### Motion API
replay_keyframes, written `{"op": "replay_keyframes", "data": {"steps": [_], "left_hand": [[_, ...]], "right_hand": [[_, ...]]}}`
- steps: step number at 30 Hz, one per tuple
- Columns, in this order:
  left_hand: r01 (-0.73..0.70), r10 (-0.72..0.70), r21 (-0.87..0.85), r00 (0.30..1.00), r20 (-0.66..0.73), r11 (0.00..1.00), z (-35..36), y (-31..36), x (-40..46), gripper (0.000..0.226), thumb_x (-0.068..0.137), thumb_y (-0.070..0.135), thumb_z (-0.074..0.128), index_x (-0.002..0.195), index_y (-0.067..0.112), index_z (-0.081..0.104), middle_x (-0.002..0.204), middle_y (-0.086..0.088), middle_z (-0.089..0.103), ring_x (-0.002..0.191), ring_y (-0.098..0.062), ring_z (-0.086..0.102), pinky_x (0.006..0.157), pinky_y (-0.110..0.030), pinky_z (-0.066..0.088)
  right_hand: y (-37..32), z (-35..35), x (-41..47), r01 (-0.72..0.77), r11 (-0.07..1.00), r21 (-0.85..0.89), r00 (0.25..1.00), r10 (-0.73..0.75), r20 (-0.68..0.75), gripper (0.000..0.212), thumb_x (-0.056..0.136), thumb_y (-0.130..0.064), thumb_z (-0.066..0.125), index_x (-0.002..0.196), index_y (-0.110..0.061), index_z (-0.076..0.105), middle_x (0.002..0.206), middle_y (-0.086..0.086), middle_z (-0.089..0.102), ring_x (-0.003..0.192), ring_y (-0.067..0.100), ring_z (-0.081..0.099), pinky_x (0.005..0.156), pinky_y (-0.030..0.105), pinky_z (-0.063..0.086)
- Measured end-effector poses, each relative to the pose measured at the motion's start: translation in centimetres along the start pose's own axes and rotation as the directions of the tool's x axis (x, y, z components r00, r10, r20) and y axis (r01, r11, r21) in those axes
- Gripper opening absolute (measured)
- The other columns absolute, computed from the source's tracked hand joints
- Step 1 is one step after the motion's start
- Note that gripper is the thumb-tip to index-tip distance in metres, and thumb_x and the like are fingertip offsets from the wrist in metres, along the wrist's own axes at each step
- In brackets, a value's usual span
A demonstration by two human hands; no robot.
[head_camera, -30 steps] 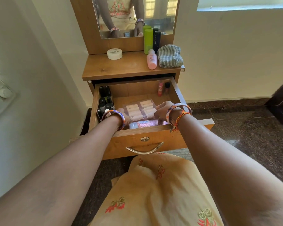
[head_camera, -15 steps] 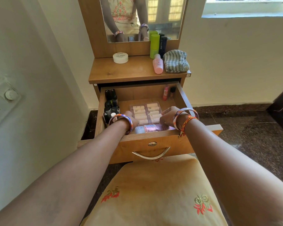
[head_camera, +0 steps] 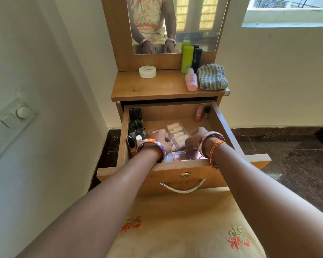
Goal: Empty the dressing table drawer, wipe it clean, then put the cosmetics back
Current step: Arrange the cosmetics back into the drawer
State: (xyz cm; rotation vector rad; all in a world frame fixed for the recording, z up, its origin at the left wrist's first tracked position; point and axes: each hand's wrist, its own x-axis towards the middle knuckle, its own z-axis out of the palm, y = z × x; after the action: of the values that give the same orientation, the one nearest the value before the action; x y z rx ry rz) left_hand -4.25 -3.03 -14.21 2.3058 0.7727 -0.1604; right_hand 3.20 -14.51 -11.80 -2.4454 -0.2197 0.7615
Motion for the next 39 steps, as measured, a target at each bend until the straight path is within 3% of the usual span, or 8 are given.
{"op": "replay_keyframes", "data": {"steps": [5, 11, 15, 20, 26, 29, 34, 39], "left_hand": [[0.031, -0.048, 0.153, 0.993, 0.108, 0.988, 0.0, 0.2, 0.0, 0.034, 0.092, 0.032, 0.047, 0.115, 0.011, 0.060, 0.117, -0.014, 0.062, 0.106, -0.032, 0.059, 0.090, -0.032, 0.048], [0.009, -0.041, 0.197, 0.987, 0.156, 0.980, 0.3, 1.0, 0.0, 0.055, 0.094, 0.039, 0.047, 0.140, 0.010, 0.039, 0.138, -0.014, 0.049, 0.122, -0.031, 0.050, 0.103, -0.039, 0.042], [-0.023, -0.026, 0.256, 0.982, 0.185, 0.966, 0.6, 1.1, 0.5, 0.061, 0.091, 0.041, 0.046, 0.146, 0.020, 0.029, 0.148, -0.010, 0.039, 0.132, -0.031, 0.041, 0.109, -0.043, 0.036], [0.024, -0.073, 0.297, 0.985, 0.154, 0.954, 0.1, 0.7, 1.2, 0.051, 0.094, 0.030, 0.043, 0.143, 0.019, 0.034, 0.143, -0.011, 0.045, 0.128, -0.030, 0.046, 0.107, -0.042, 0.039], [0.009, -0.088, 0.400, 0.980, 0.179, 0.917, 0.0, 0.8, 0.9, 0.057, 0.098, 0.032, 0.035, 0.150, 0.013, 0.020, 0.158, -0.017, 0.011, 0.145, -0.033, 0.019, 0.115, -0.041, 0.023], [0.003, -0.085, 0.421, 0.980, 0.178, 0.907, 0.1, 0.8, 0.8, 0.063, 0.100, 0.032, 0.031, 0.152, 0.014, 0.000, 0.158, -0.014, -0.011, 0.147, -0.032, -0.006, 0.119, -0.043, 0.008], [-0.025, -0.069, 0.448, 0.979, 0.194, 0.894, 0.2, 1.0, 0.2, 0.061, 0.101, 0.025, 0.030, 0.151, 0.009, -0.001, 0.159, -0.015, -0.006, 0.147, -0.032, 0.000, 0.119, -0.042, 0.011], [-0.039, -0.068, 0.448, 0.973, 0.220, 0.893, 0.1, 1.3, -0.4, 0.060, 0.103, 0.025, 0.028, 0.150, 0.007, -0.003, 0.158, -0.015, -0.014, 0.146, -0.032, -0.009, 0.119, -0.043, 0.004]], "right_hand": [[-0.3, 1.3, 0.7, 0.020, 0.999, 0.026, 0.999, -0.021, 0.028, 0.038, 0.081, -0.012, 0.062, 0.119, -0.007, 0.057, 0.110, 0.011, 0.064, 0.098, 0.025, 0.061, 0.093, 0.041, 0.052], [-0.1, 1.5, 1.0, 0.062, 0.998, -0.002, 0.997, -0.062, 0.040, 0.047, 0.080, -0.012, 0.068, 0.125, -0.008, 0.054, 0.117, 0.012, 0.061, 0.105, 0.028, 0.060, 0.093, 0.039, 0.051], [-0.3, 2.0, 0.8, 0.187, 0.978, -0.090, 0.981, -0.181, 0.072, 0.057, 0.085, -0.013, 0.065, 0.137, -0.008, 0.043, 0.129, 0.011, 0.056, 0.117, 0.027, 0.055, 0.095, 0.032, 0.047], [-0.7, 2.5, 0.8, 0.259, 0.957, -0.130, 0.962, -0.242, 0.130, 0.065, 0.086, -0.008, 0.062, 0.143, -0.009, 0.031, 0.136, 0.014, 0.051, 0.123, 0.028, 0.052, 0.104, 0.037, 0.044], [-0.6, 2.2, 0.9, 0.227, 0.959, -0.171, 0.973, -0.229, 0.011, 0.052, 0.091, -0.013, 0.054, 0.139, -0.003, 0.033, 0.128, 0.016, 0.056, 0.117, 0.029, 0.055, 0.086, 0.026, 0.042], [-0.4, 2.5, 1.2, 0.235, 0.957, -0.168, 0.972, -0.231, 0.043, 0.050, 0.091, -0.011, 0.053, 0.137, -0.003, 0.033, 0.125, 0.016, 0.057, 0.115, 0.029, 0.056, 0.089, 0.029, 0.044], [-0.2, 2.6, 1.2, 0.267, 0.952, -0.146, 0.961, -0.252, 0.114, 0.051, 0.091, -0.005, 0.053, 0.138, -0.006, 0.033, 0.132, 0.014, 0.052, 0.122, 0.028, 0.050, 0.098, 0.032, 0.042], [-0.3, 2.6, 1.2, 0.262, 0.954, -0.146, 0.960, -0.242, 0.141, 0.056, 0.091, -0.002, 0.051, 0.141, -0.004, 0.025, 0.136, 0.016, 0.047, 0.126, 0.028, 0.047, 0.103, 0.031, 0.039]]}}
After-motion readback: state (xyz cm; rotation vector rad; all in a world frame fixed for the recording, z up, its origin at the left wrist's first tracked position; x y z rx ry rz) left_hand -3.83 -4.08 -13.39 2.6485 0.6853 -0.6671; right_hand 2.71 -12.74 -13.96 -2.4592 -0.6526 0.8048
